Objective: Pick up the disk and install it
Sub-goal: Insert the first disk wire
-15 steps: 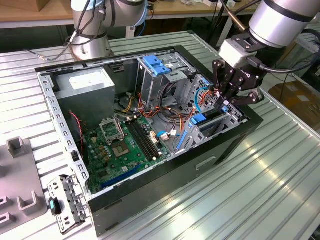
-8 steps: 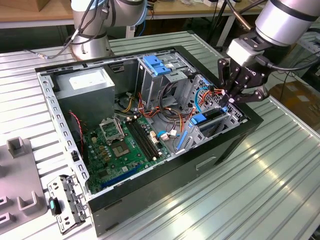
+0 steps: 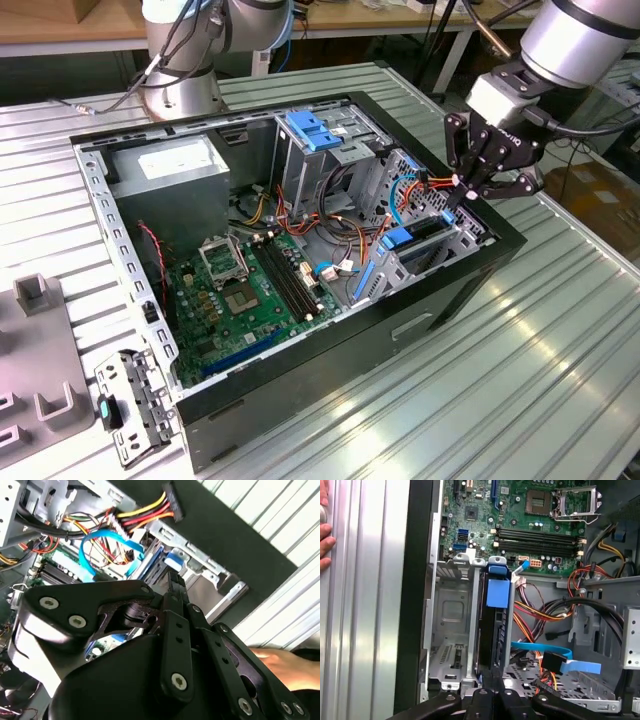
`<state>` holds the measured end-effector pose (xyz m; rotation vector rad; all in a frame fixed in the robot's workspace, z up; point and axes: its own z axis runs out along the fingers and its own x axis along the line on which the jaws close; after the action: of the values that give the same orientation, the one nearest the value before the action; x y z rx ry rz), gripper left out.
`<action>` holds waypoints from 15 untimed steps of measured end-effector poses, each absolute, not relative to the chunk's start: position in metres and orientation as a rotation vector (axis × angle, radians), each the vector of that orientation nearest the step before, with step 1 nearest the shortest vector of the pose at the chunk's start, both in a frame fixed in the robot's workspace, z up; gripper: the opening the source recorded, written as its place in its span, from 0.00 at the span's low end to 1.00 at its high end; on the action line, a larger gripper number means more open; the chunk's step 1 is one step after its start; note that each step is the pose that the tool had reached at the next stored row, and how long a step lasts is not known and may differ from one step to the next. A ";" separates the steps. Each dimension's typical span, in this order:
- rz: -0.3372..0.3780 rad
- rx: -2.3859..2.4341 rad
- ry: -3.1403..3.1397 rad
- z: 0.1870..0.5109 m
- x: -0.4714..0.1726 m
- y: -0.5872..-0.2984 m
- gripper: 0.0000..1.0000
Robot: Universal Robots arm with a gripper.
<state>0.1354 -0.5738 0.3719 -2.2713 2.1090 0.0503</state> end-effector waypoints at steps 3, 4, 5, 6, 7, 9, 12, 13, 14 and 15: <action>0.051 -2.283 2.096 0.372 0.144 -0.570 0.11; 0.051 -2.286 2.094 0.372 0.146 -0.569 0.11; 0.051 -2.288 2.092 0.372 0.147 -0.569 0.11; 0.051 -2.295 2.084 0.372 0.149 -0.568 0.11; 0.051 -2.303 2.076 0.372 0.149 -0.568 0.11; 0.053 -2.360 2.012 0.372 0.149 -0.568 0.11; 0.056 -2.448 1.906 0.372 0.149 -0.568 0.11; 0.056 -2.467 1.882 0.372 0.149 -0.568 0.11; 0.057 -2.484 1.860 0.372 0.149 -0.568 0.11; 0.057 -2.502 1.837 0.372 0.149 -0.568 0.11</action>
<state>0.1490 -0.5676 0.3719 -2.5015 1.8368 0.0575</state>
